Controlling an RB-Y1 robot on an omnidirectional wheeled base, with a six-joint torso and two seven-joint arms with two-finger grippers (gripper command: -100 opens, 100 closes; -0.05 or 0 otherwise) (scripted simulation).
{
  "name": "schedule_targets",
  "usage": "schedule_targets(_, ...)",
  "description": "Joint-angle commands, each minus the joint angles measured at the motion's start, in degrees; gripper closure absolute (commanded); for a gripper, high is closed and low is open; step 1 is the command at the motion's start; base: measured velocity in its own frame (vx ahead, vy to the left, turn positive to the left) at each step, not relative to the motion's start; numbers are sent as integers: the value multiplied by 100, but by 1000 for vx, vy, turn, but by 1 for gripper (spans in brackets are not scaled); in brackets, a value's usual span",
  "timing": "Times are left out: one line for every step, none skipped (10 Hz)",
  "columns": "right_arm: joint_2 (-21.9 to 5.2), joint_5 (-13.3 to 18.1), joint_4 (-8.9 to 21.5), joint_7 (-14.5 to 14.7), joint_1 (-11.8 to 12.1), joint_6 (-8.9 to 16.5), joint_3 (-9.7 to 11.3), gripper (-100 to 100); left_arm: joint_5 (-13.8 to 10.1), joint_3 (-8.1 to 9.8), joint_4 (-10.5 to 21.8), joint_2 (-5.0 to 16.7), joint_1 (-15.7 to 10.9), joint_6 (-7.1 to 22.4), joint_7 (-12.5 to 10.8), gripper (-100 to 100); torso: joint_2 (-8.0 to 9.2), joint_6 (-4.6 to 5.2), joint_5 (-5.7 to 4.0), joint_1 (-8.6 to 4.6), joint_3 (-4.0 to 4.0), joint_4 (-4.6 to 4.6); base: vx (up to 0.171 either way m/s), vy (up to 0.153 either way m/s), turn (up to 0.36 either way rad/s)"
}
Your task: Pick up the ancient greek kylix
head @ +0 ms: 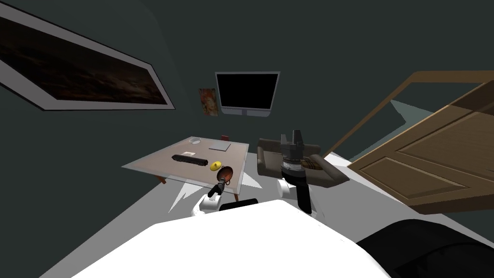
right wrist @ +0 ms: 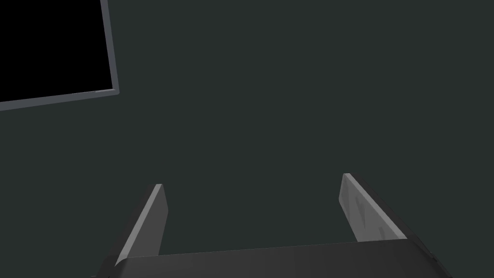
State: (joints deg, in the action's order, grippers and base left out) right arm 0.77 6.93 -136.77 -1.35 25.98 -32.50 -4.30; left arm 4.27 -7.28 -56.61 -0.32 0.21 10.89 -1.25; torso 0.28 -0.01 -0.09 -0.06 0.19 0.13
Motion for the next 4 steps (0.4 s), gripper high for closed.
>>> schedule_targets(0, 0, 0, 0, 0, 0, 0, 0, 14, -33, -191, -5, 16, 183, -4, 100, 0, 0, 0, 0, 0, 0, -87, 24, 10)
schedule_targets(0, 0, 0, 0, 0, 0, 0, 0, 20, -50, -299, -8, 32, 277, -8, 100, 16, -2, -1, 5, 9, 3, -82, 20, 12)
schedule_targets(0, 0, 0, 0, 0, 0, 0, 0, 5, -49, -244, 4, 33, 213, -7, 100, 21, -1, -1, 4, 14, 7, -34, 7, 2)
schedule_targets(0, 0, 0, 0, 0, 0, 0, 0, 7, -50, -256, 5, 37, 241, -7, 0, 10, 0, -1, 0, 9, 6, -7, 2, 0)
